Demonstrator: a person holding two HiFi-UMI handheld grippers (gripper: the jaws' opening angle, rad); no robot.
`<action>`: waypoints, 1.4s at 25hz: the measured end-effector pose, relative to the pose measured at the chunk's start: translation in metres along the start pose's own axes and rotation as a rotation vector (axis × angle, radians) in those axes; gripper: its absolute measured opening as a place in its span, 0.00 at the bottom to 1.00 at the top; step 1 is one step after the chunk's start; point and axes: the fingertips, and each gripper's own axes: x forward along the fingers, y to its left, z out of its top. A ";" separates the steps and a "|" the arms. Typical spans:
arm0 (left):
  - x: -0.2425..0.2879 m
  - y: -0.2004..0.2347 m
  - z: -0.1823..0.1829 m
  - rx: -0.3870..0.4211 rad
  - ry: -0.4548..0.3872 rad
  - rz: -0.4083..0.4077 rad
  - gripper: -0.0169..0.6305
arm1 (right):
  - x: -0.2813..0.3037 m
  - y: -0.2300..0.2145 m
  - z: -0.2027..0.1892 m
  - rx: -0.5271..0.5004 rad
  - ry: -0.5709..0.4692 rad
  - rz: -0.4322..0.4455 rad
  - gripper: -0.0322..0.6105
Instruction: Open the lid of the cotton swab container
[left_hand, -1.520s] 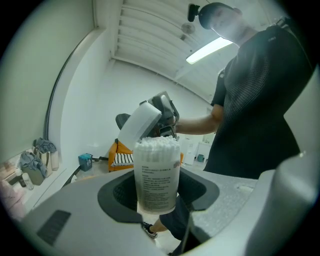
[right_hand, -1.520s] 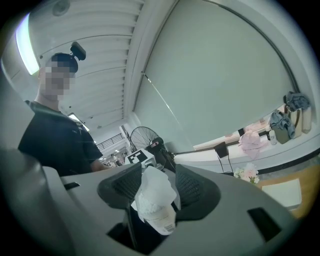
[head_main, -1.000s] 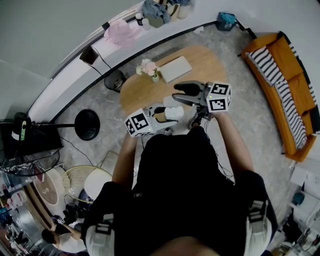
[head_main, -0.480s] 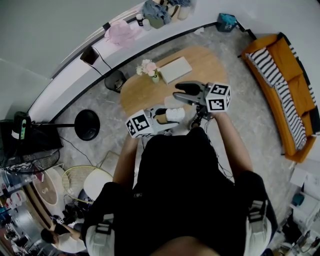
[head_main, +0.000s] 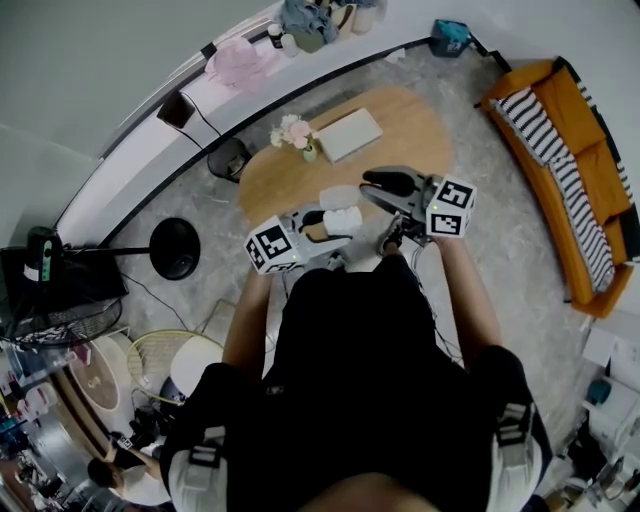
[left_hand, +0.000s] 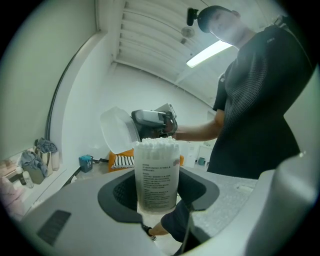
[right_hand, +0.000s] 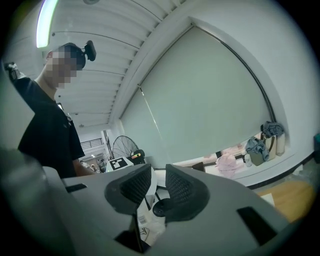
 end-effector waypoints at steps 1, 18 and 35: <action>-0.001 0.001 0.000 0.001 0.002 0.004 0.33 | -0.004 0.001 -0.004 -0.015 0.005 -0.017 0.15; -0.033 0.020 -0.005 -0.017 -0.009 0.110 0.33 | -0.012 0.016 -0.079 -0.234 0.233 -0.209 0.05; -0.032 0.023 -0.010 -0.036 -0.033 0.129 0.33 | 0.002 0.020 -0.116 -0.275 0.385 -0.143 0.06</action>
